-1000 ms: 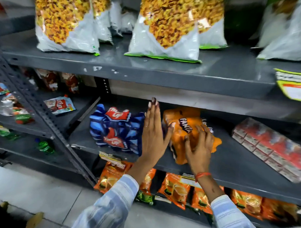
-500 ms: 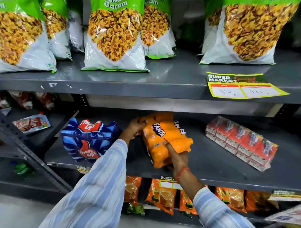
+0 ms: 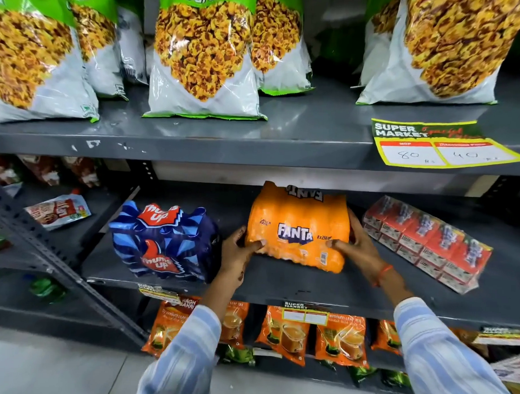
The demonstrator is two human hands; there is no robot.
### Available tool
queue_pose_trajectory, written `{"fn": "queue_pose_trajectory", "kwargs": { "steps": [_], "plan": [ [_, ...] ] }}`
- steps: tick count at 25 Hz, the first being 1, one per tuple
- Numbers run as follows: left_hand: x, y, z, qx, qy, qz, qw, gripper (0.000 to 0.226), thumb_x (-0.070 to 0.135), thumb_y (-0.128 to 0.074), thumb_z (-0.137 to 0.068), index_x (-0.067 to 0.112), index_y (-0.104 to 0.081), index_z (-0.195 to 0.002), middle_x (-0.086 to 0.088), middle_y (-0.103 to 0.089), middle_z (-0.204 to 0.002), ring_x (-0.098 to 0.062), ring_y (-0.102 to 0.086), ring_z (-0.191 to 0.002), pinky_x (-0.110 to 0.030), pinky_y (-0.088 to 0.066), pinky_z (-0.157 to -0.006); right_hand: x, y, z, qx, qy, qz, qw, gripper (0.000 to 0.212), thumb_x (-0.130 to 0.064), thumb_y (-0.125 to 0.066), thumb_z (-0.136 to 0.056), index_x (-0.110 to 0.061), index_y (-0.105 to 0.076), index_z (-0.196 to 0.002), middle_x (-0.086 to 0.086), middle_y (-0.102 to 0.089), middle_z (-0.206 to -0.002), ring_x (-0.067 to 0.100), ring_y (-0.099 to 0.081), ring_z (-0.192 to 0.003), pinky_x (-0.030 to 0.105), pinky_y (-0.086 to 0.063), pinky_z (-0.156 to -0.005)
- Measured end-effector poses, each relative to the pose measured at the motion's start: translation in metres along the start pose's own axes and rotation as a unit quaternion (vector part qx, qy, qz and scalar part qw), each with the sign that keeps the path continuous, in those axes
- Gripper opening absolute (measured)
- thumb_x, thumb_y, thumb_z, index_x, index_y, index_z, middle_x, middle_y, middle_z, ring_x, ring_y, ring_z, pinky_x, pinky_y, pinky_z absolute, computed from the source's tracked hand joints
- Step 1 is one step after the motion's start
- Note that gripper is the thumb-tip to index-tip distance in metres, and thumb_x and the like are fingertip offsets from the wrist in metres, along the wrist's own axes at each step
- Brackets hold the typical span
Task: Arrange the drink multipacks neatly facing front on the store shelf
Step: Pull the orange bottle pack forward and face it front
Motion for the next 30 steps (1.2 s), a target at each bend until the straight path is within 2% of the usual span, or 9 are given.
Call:
{"fn": "queue_pose_trajectory", "kwargs": {
  "steps": [5, 11, 14, 16, 18, 21, 25, 27, 30],
  "plan": [
    [-0.023, 0.007, 0.02, 0.058, -0.071, -0.105, 0.99, 0.076, 0.006, -0.081, -0.068, -0.002, -0.043, -0.134, -0.023, -0.056, -0.132, -0.034, -0.054, -0.121, -0.051, -0.043, -0.105, 0.004, -0.009, 0.01, -0.033, 0.049, 0.037, 0.998, 0.097, -0.002, -0.07, -0.078, -0.055, -0.012, -0.134, -0.011, -0.026, -0.143, 0.017, -0.037, -0.129, 0.023, -0.053, -0.088],
    [-0.038, 0.003, 0.029, 0.079, -0.097, -0.134, 0.983, 0.069, 0.007, -0.077, -0.074, -0.001, -0.043, -0.133, -0.024, -0.058, -0.128, -0.036, -0.055, -0.118, -0.053, -0.045, -0.1, 0.013, -0.021, 0.021, 0.002, 0.124, 0.146, 0.982, 0.106, -0.008, -0.075, -0.074, -0.042, 0.0, -0.141, -0.002, -0.004, -0.16, 0.019, -0.013, -0.146, 0.041, -0.026, -0.116],
    [-0.035, -0.005, 0.042, 0.117, -0.108, -0.154, 0.975, 0.06, 0.006, -0.069, -0.081, 0.0, -0.043, -0.134, -0.024, -0.055, -0.131, -0.037, -0.052, -0.123, -0.047, -0.044, -0.103, 0.017, -0.016, 0.024, 0.013, 0.116, 0.129, 0.985, 0.081, -0.032, -0.06, -0.079, -0.044, -0.009, -0.141, -0.009, -0.011, -0.157, 0.014, -0.017, -0.144, 0.034, -0.024, -0.114],
    [-0.034, -0.025, 0.066, 0.144, -0.124, -0.186, 0.964, 0.071, 0.008, -0.062, -0.087, 0.005, -0.022, -0.146, -0.017, -0.031, -0.152, -0.025, -0.03, -0.14, -0.03, -0.031, -0.114, 0.005, -0.013, 0.021, 0.043, 0.047, -0.016, 0.998, 0.063, -0.046, -0.046, -0.083, -0.037, -0.026, -0.142, -0.003, -0.024, -0.156, 0.017, -0.026, -0.141, 0.039, -0.026, -0.114],
    [-0.039, -0.064, 0.096, 0.076, -0.155, -0.211, 0.962, 0.083, 0.018, -0.058, -0.09, 0.013, 0.001, -0.149, -0.001, 0.002, -0.158, -0.011, -0.003, -0.138, -0.013, -0.011, -0.112, -0.004, -0.008, 0.012, 0.06, -0.041, -0.091, 0.993, 0.055, -0.045, -0.031, -0.095, -0.021, -0.031, -0.145, 0.009, -0.029, -0.156, 0.022, -0.032, -0.139, 0.04, -0.024, -0.113],
    [-0.053, -0.116, 0.119, -0.123, -0.131, -0.229, 0.957, 0.089, 0.029, -0.057, -0.091, 0.019, 0.012, -0.146, 0.001, 0.019, -0.157, -0.018, 0.014, -0.145, -0.024, -0.005, -0.115, -0.004, -0.002, 0.011, 0.06, -0.092, -0.061, 0.992, 0.054, -0.038, -0.018, -0.101, -0.009, -0.026, -0.146, 0.018, -0.025, -0.155, 0.018, -0.034, -0.134, 0.03, -0.025, -0.109],
    [-0.058, -0.129, 0.114, -0.191, -0.077, -0.252, 0.946, 0.103, 0.046, -0.062, -0.084, 0.022, 0.017, -0.146, -0.002, 0.029, -0.155, -0.022, 0.013, -0.147, -0.04, -0.011, -0.12, 0.0, 0.0, 0.005, 0.097, -0.101, -0.045, 0.989, 0.075, -0.064, -0.025, -0.089, -0.012, -0.032, -0.144, 0.001, -0.035, -0.146, 0.017, -0.037, -0.127, 0.01, -0.023, -0.093],
    [-0.062, -0.126, 0.115, -0.202, -0.063, -0.258, 0.943, 0.108, 0.056, -0.062, -0.079, 0.027, 0.019, -0.145, 0.0, 0.034, -0.153, -0.023, 0.013, -0.146, -0.043, -0.011, -0.12, 0.006, -0.001, 0.004, 0.116, -0.102, -0.063, 0.986, 0.079, -0.068, -0.021, -0.087, -0.012, -0.047, -0.135, 0.012, -0.048, -0.143, 0.024, -0.045, -0.126, 0.029, -0.03, -0.108],
    [-0.062, -0.118, 0.112, -0.193, -0.068, -0.252, 0.946, 0.107, 0.057, -0.06, -0.08, 0.027, 0.02, -0.145, 0.001, 0.036, -0.152, -0.022, 0.014, -0.146, -0.044, -0.011, -0.12, 0.019, 0.002, 0.014, 0.192, -0.073, -0.051, 0.977, 0.07, -0.06, -0.022, -0.093, -0.008, -0.058, -0.123, 0.017, -0.057, -0.132, 0.028, -0.052, -0.121, 0.042, -0.037, -0.107]
  ]
}}
Point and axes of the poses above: each hand's wrist, its own z-axis away from the middle knuckle, its own y-axis out of the back of the hand, x = y × z, the point moved 4 cm from there along -z, towards the middle knuckle
